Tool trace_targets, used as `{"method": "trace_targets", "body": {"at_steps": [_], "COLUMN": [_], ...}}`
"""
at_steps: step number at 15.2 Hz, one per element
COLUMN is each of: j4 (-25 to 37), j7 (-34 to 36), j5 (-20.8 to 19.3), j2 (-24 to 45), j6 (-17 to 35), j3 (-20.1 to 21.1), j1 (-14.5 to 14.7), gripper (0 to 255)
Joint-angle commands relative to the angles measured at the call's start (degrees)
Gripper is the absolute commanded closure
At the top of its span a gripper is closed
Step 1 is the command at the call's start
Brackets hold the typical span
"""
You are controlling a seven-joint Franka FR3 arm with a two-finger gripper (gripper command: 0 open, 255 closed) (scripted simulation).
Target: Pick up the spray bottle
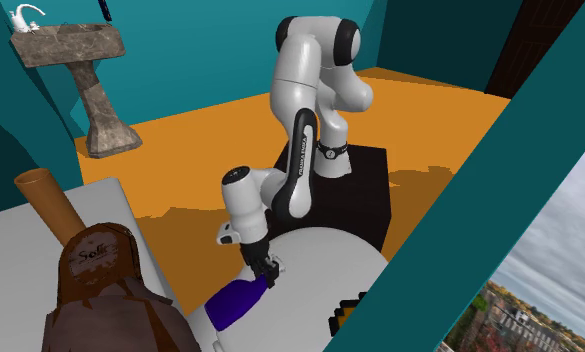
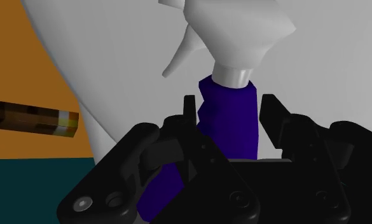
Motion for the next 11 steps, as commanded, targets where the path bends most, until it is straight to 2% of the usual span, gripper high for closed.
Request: {"method": "trace_targets", "body": {"at_steps": [1, 11], "j4": [-0.37, -2.36], "j7": [0.77, 4.43], "j5": [-0.59, -3.95], "j2": [-1.33, -8.40], "j6": [-0.95, -5.91], "j3": [-0.55, -3.17], "j1": [0.46, 2.32], "gripper": [255, 255]}}
